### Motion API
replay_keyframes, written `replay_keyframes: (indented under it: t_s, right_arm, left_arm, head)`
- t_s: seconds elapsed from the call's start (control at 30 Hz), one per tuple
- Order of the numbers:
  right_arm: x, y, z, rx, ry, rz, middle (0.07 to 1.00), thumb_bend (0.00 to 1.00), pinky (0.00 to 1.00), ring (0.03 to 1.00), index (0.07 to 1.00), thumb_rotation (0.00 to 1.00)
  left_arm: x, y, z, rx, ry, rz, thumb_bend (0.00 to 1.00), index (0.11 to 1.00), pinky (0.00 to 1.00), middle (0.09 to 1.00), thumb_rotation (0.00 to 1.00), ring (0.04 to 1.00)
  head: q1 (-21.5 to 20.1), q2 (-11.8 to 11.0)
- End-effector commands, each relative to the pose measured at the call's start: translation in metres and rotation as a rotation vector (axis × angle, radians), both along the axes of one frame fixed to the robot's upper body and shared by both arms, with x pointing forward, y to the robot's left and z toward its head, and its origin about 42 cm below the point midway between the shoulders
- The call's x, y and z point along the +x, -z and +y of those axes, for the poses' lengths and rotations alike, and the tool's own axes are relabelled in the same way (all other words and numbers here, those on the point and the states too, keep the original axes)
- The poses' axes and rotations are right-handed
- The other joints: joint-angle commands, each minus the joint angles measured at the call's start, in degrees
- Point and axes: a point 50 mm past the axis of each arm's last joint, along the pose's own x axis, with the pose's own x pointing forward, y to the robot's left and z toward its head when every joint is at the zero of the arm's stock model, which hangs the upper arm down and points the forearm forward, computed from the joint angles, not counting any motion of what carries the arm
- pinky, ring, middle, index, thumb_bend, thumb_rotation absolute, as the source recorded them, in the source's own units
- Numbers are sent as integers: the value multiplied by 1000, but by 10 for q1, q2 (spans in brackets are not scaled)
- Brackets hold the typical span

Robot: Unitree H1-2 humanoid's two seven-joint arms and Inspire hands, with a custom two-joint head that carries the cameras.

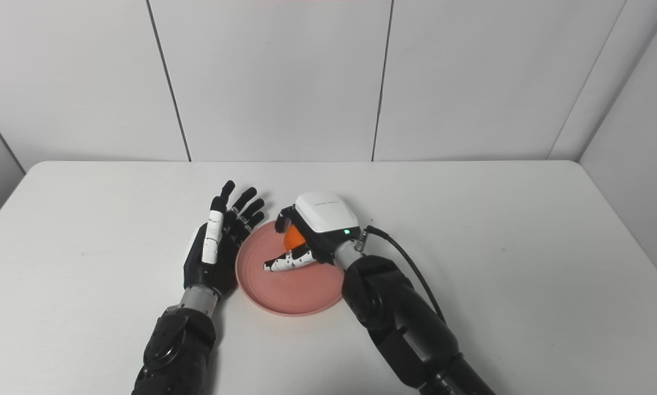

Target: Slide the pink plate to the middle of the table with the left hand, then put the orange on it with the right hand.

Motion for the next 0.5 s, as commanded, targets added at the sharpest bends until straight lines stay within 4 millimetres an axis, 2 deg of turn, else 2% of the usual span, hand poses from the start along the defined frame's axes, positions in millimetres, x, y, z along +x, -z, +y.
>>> replay_keyframes:
  t_s: [0.0,0.2,0.27,0.33,0.4,0.47]
  right_arm:
    - [4,-21,6,23,-30,-75,469,529,320,405,525,418]
    - [1,-24,9,22,-47,-95,455,524,304,390,514,471]
    - [0,-25,10,24,-56,-113,419,551,270,351,500,467]
    - [-1,-27,10,23,-64,-125,359,582,227,297,444,501]
    - [-2,-30,9,25,-73,-129,291,657,170,231,342,638]
    - [-4,-33,9,27,-83,-132,280,687,158,218,324,704]
  left_arm:
    - [-16,36,2,27,-14,158,915,1000,899,897,725,873]
    - [-17,36,1,24,-11,156,908,1000,910,908,734,878]
    - [-16,37,1,23,-12,155,911,1000,883,916,733,881]
    - [-16,37,1,25,-10,153,909,1000,886,906,736,878]
    - [-16,37,0,30,-9,157,895,1000,866,900,751,861]
    - [-16,36,0,32,-10,161,890,1000,857,901,754,857]
  head:
    - [0,-1]
    - [0,-1]
    - [0,-1]
    - [-3,1]
    - [-3,1]
    - [-3,2]
